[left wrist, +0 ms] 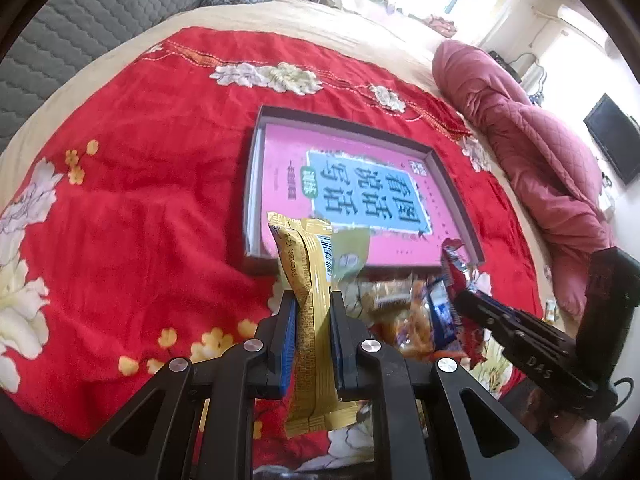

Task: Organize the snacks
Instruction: 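Lift the yellow bar with the left tool over the pink tray while the right carries the red stick there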

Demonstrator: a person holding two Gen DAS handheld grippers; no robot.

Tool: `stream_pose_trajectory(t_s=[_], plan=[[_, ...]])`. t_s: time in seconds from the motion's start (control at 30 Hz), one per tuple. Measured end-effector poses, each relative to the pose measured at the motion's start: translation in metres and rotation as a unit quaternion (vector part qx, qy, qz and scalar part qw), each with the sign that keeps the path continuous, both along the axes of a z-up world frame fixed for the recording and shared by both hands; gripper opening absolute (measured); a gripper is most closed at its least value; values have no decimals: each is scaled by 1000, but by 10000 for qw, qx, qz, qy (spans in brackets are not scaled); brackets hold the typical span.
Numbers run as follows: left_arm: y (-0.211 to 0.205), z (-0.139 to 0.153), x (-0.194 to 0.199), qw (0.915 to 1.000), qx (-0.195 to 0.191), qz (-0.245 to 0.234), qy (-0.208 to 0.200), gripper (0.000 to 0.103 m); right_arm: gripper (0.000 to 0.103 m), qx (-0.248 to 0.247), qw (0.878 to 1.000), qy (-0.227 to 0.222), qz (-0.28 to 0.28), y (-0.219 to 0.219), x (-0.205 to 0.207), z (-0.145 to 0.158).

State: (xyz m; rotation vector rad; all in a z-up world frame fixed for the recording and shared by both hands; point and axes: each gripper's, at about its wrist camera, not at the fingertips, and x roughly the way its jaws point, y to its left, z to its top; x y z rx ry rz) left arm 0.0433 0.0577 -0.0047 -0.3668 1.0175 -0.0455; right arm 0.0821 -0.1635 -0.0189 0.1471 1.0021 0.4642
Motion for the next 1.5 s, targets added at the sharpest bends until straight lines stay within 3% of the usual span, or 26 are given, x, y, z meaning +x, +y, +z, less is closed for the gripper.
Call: stream_pose_trajectory(t_s=[0.57, 0.9, 1.5], plan=[[-19, 17, 79, 9995, -27, -80, -316, 16, 15, 60, 9957, -627, -672, -35, 57, 37], [-21, -5, 113, 9995, -72, -184, -251, 16, 15, 27, 9948, -591, -831, -38, 82, 25], [-10, -45, 132, 9984, -369, -437, -21, 16, 15, -551, 9935, -211, -974, -41, 107, -23]])
